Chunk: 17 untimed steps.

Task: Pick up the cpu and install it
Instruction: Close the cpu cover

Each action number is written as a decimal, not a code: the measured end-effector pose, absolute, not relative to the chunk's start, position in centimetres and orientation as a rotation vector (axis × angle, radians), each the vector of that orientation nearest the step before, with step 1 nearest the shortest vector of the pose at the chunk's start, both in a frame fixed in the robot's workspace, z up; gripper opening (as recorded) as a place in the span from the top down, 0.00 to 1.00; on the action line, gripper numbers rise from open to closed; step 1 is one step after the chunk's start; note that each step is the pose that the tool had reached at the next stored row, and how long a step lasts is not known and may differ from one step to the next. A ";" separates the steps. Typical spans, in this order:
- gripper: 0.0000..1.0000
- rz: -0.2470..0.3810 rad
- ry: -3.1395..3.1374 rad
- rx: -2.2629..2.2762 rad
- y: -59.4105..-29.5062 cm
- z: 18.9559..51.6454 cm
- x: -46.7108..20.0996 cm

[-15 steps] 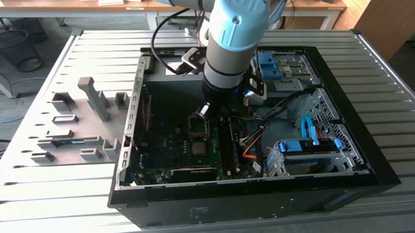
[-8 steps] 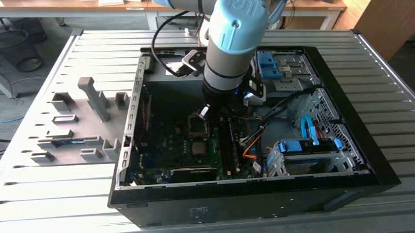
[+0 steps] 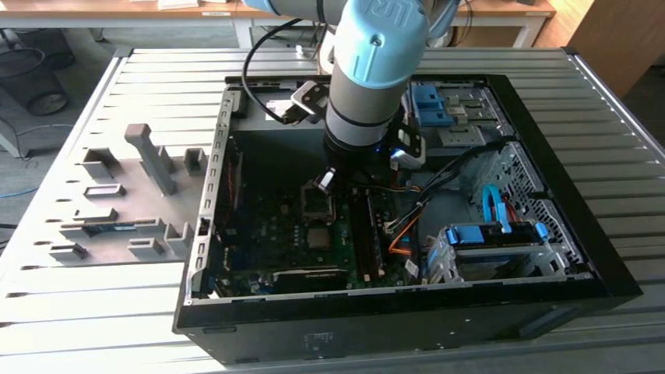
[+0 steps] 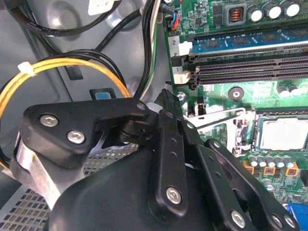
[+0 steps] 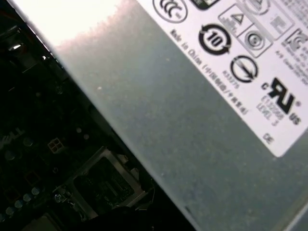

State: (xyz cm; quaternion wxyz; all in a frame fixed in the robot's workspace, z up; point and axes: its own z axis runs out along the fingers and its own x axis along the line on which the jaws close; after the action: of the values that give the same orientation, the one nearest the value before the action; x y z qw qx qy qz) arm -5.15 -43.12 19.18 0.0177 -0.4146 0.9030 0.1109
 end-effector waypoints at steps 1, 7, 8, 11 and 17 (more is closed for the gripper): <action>0.90 0.344 2.805 -1.288 -43.1 19.2 -5.2; 0.90 0.341 2.802 -1.287 -43.1 19.6 -5.4; 0.90 0.341 2.801 -1.287 -43.1 19.7 -5.4; 0.90 0.341 2.800 -1.287 -43.1 19.9 -5.5; 0.90 0.339 2.798 -1.287 -43.2 20.2 -5.7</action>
State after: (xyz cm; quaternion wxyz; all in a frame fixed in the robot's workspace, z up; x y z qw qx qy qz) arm -5.71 -43.17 20.21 0.0216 -0.4152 0.9029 0.1093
